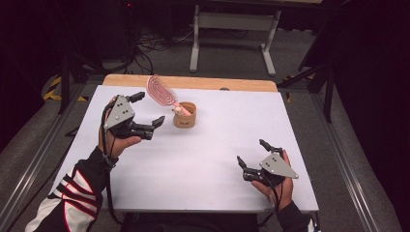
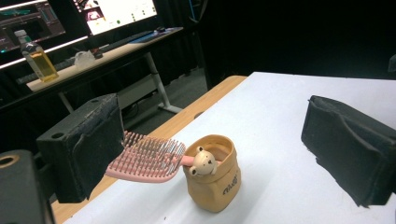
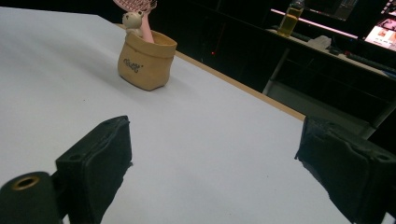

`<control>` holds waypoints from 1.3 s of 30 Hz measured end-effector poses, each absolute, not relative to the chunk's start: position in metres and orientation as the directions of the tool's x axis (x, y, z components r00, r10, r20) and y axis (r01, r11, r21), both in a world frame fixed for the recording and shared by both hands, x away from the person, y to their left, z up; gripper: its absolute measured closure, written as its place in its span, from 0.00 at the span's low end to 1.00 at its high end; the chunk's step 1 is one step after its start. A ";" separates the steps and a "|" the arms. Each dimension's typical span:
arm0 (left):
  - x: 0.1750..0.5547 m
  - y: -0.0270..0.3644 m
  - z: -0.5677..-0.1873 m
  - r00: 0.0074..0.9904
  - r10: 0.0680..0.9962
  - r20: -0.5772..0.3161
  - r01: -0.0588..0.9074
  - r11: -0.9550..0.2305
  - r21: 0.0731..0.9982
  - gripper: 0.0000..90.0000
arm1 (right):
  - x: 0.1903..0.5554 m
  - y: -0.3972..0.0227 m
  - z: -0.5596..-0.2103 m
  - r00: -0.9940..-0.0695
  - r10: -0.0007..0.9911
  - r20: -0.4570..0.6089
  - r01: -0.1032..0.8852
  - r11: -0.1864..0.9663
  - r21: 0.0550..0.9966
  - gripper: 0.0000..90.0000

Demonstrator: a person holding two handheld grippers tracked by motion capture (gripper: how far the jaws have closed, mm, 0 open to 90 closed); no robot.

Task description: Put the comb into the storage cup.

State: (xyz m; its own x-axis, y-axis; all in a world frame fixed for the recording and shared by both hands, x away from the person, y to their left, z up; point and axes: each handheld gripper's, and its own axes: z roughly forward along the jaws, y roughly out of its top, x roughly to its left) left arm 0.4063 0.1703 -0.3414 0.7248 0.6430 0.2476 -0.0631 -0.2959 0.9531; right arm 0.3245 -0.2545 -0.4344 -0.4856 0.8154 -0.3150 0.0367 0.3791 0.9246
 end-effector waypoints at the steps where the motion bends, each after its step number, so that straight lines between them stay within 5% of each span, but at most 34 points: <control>1: 0.406 0.170 -0.342 0.735 0.633 0.243 -0.065 -0.291 0.954 0.07 | 0.324 -0.254 -0.434 -0.486 0.816 -0.314 0.037 0.378 0.925 0.12; 39: 0.373 0.168 -0.372 0.760 0.576 0.301 -0.108 -0.344 0.933 0.06 | 0.322 -0.252 -0.433 -0.481 0.815 -0.323 0.031 0.383 0.923 0.11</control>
State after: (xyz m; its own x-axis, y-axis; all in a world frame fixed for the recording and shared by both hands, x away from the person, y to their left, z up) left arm 0.3726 0.1683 -0.3716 0.7596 0.5764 0.3011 -0.1084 -0.3443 0.9326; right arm 0.3218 -0.2517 -0.4325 -0.4814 0.8150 -0.3227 0.0305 0.3835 0.9230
